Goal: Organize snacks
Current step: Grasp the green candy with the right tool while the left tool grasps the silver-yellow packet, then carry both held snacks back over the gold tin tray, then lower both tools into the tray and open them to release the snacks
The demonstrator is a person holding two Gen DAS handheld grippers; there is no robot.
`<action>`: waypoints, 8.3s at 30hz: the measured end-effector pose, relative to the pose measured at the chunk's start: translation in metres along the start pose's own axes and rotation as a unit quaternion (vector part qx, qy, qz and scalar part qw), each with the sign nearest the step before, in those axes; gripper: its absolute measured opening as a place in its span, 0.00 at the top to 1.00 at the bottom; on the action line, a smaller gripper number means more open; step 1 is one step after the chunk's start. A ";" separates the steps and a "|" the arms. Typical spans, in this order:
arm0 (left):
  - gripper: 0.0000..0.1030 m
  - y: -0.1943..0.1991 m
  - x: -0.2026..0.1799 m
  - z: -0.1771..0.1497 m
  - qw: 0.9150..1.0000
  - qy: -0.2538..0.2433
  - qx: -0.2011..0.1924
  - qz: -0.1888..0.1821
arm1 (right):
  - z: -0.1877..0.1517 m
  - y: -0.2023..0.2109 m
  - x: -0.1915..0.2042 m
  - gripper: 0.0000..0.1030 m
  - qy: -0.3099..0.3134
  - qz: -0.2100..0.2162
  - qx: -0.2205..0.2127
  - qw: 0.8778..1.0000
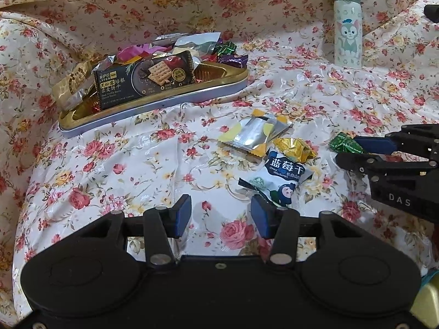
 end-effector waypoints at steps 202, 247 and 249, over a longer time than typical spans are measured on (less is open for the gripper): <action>0.54 0.088 -0.028 -0.101 0.981 0.043 0.175 -0.074 | -0.103 0.169 0.058 0.79 -0.134 0.105 0.147 0.974; 0.51 0.104 -0.032 -0.101 0.983 0.027 0.164 -0.072 | -0.106 0.165 0.059 0.76 -0.129 0.096 0.155 0.975; 0.51 0.105 -0.032 -0.100 0.984 0.027 0.162 -0.071 | -0.106 0.165 0.059 0.76 -0.129 0.097 0.154 0.975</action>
Point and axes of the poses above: each gripper's, at about its wrist camera, not at the fingertips, and y roughly against the way its jaws point, x to its left, z to its top, the point moved 2 cm from there along -y, roughly the way its jaws point, and after that the axes turned 2 degrees about x, right-handed, at the moved point
